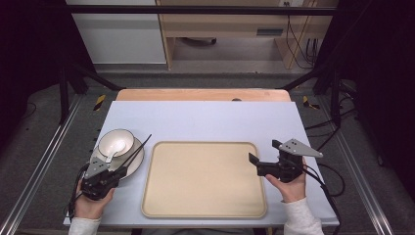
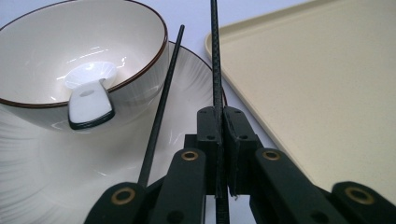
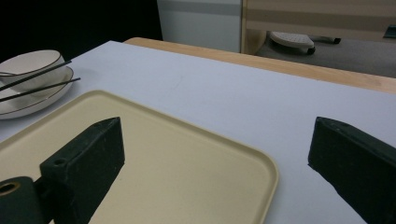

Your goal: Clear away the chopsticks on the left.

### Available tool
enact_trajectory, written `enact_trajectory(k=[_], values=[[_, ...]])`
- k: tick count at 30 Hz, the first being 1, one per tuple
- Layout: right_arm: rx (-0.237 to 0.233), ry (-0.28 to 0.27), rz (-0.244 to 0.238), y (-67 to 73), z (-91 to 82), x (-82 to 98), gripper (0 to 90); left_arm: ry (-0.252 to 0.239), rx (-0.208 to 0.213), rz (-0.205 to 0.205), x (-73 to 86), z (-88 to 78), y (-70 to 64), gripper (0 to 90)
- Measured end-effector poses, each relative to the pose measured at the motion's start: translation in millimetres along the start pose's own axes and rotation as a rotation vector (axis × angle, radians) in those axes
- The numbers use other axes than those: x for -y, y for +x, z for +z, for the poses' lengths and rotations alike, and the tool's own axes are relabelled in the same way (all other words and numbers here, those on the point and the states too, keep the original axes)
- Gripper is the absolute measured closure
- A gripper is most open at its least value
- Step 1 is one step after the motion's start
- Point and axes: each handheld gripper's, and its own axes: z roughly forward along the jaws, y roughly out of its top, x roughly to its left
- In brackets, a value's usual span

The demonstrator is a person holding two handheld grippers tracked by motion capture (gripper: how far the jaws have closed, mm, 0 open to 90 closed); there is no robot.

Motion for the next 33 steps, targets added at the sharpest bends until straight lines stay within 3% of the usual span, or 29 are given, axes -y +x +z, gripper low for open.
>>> enact_trajectory(k=[16,25,33], values=[[0.022,-0.002,0.000,-1.2,-0.8,-0.5,2.2,-0.067,-0.031,-0.043,-4.3,-3.1,-29.5,85.5],[0.020,-0.001,0.008,-3.2,-0.8,0.2,2.2,-0.096,-0.059,-0.106,-6.1,0.6,-45.8,85.6],[0.019,-0.003,0.011,-3.2,-1.1,0.0,2.2,-0.155,-0.123,-0.145,-8.0,1.9,-67.6,85.6]])
